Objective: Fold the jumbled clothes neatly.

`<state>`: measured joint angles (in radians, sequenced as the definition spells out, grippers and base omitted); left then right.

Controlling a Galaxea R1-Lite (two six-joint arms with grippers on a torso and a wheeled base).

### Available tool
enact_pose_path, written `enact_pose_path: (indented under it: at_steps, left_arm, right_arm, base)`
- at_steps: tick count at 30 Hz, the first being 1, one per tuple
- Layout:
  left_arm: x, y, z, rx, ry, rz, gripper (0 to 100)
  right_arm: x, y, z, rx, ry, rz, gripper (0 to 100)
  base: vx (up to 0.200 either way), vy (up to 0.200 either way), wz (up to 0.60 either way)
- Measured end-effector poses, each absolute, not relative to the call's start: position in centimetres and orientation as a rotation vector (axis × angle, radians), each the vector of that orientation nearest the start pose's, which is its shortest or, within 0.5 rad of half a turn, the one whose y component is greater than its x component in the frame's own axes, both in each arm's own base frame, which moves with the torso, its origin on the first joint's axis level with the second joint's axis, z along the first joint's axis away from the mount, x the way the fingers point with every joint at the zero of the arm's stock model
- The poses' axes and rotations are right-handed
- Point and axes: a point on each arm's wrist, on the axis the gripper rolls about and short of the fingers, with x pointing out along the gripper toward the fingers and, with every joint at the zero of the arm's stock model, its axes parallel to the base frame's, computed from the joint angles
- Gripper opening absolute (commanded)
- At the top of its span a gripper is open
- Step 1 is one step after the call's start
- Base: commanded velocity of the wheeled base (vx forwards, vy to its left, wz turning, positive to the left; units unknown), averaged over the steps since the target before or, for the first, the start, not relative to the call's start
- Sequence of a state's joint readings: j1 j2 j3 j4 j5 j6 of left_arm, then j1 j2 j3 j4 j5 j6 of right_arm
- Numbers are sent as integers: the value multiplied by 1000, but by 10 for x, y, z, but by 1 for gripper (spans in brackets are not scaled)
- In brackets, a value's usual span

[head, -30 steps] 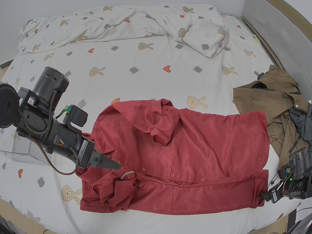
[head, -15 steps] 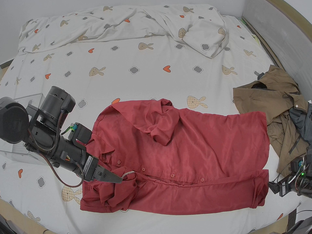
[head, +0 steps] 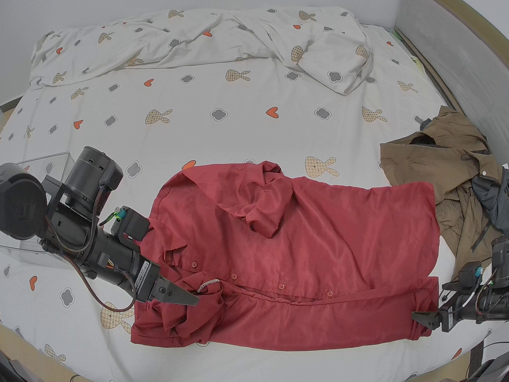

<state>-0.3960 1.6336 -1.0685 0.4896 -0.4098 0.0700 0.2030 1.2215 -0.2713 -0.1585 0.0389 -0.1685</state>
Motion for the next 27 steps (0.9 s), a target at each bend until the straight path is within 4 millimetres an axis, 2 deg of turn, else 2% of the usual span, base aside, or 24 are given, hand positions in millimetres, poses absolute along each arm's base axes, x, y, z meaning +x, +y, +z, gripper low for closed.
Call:
enact_pose_path:
  at_steps: [9,14,22,27]
  left_arm:
    - [234,-109,180,56,1054,-770,100]
    - [235,-110,177,59,1061,-772,100]
    - [238,-112,172,62,1080,-773,100]
    - [238,-112,168,65,1095,-772,100]
  right_arm:
    - [147,30,80,-367,978,109,100]
    - [151,23,73,-371,1034,41,100]
    - [150,6,78,-335,1017,-90,100]
    - [153,3,92,-297,940,-107,100]
  base:
    - [0,0,0]
    - [0,0,0]
    - [0,0,0]
    - [0,0,0]
